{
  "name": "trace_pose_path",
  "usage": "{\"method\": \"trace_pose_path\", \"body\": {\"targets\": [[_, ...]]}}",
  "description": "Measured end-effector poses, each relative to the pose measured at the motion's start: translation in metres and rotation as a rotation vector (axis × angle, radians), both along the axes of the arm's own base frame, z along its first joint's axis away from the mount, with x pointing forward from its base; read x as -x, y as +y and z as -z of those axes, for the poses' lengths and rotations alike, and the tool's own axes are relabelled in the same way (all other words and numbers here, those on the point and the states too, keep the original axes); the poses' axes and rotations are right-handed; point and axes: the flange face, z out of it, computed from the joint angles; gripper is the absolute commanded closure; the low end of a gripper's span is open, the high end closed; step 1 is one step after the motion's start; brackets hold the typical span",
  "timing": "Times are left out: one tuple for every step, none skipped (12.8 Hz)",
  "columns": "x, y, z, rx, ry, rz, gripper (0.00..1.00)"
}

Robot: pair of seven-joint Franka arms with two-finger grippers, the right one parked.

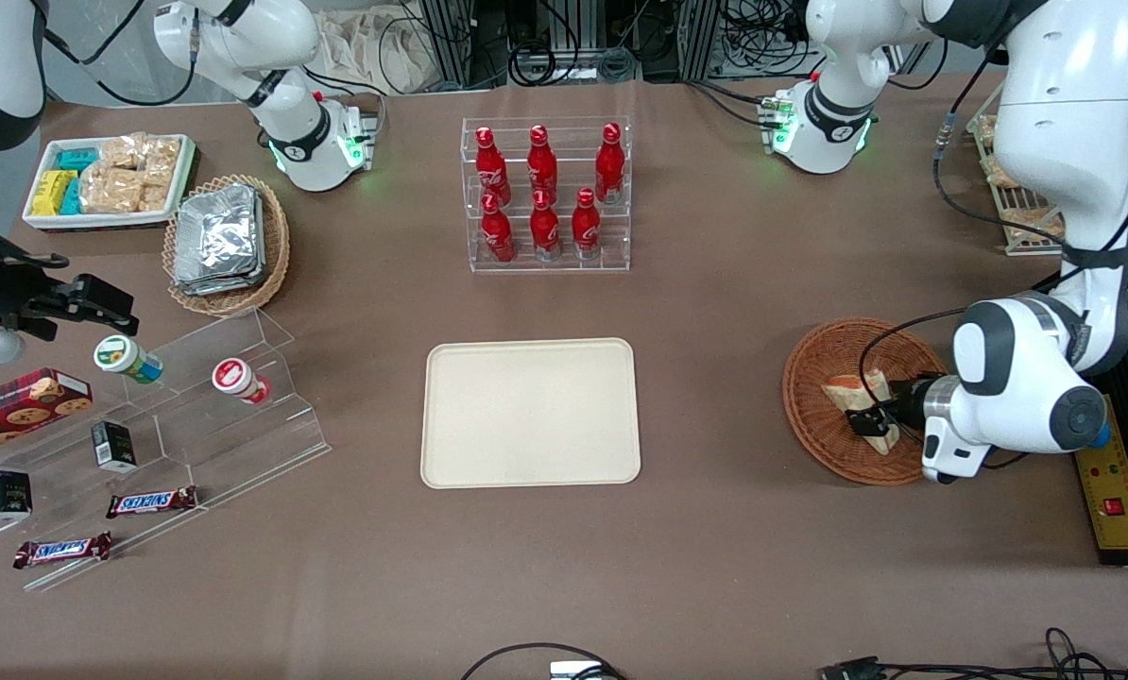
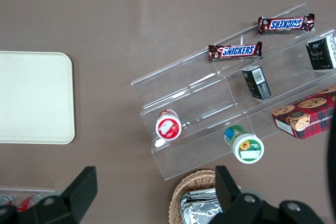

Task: Place sandwich from basket to tray
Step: 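Close the left gripper on the sandwich's crust edge, then lift the sandwich and carry it over the cream tray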

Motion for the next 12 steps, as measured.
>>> {"method": "trace_pose_path", "body": {"targets": [[0.003, 0.000, 0.006, -0.002, -0.002, -0.002, 0.09], [0.005, 0.000, 0.009, -0.003, -0.003, -0.004, 0.33], [0.006, 0.000, 0.012, -0.004, -0.005, -0.005, 0.54], [0.007, 0.000, 0.012, -0.005, -0.006, -0.005, 0.70], [0.006, 0.000, 0.012, -0.005, -0.007, -0.005, 0.86], [0.006, 0.000, 0.012, -0.004, -0.008, -0.003, 0.95], [0.006, 0.000, 0.011, -0.003, -0.010, 0.002, 0.97], [0.006, 0.000, 0.011, 0.001, -0.014, 0.013, 0.98], [0.006, 0.000, 0.009, 0.007, -0.019, 0.031, 0.98], [0.004, -0.003, 0.004, 0.018, -0.033, 0.063, 0.97], [0.001, -0.010, -0.006, 0.034, -0.055, 0.107, 0.97], [-0.003, -0.022, -0.024, 0.053, -0.085, 0.159, 0.99]]}}
